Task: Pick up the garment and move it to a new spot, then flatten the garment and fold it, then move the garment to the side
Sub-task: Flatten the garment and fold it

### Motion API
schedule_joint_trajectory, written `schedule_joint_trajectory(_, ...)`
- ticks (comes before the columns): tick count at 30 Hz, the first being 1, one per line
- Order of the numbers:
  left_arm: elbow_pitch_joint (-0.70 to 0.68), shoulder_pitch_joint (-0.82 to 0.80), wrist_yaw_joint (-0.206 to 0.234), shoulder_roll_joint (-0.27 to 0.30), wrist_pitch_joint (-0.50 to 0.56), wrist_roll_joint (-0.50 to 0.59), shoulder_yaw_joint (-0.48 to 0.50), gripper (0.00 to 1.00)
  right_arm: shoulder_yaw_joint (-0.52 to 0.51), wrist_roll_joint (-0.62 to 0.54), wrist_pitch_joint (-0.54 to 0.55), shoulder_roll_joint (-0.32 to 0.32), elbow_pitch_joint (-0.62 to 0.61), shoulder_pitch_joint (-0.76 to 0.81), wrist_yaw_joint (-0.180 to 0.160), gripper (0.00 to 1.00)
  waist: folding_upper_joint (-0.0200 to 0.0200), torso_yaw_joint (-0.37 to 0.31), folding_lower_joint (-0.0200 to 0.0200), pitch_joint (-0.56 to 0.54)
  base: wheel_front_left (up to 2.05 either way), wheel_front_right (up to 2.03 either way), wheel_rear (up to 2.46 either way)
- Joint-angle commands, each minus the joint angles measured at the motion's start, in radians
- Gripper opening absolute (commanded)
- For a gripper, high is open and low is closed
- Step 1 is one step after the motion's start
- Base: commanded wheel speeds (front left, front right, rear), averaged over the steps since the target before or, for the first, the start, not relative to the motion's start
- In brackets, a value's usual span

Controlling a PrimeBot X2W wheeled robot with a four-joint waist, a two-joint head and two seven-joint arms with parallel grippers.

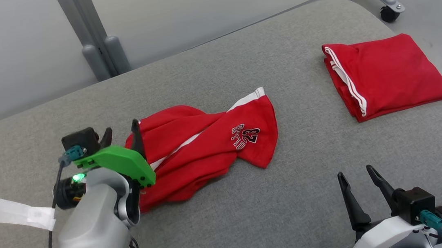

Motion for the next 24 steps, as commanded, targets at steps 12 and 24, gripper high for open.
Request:
schedule_joint_trajectory(12, -0.705, 0.506, -0.045, 0.023, -0.005, 0.421, 0.319, 1.0, -0.044, -0.031, -0.003, -0.002, -0.044, -0.012, -0.002, 1.0, 0.0, 0.131, 0.0, -0.061, 0.0, 0.0, 0.0)
schedule_joint_trajectory(24, -0.863, 0.784, -0.139, -0.041, -0.005, 0.626, 0.53, 1.0, -0.056, -0.057, -0.003, -0.004, 0.0, -0.064, -0.002, 1.0, 0.0, 0.223, 0.0, -0.098, 0.0, 0.0, 0.0)
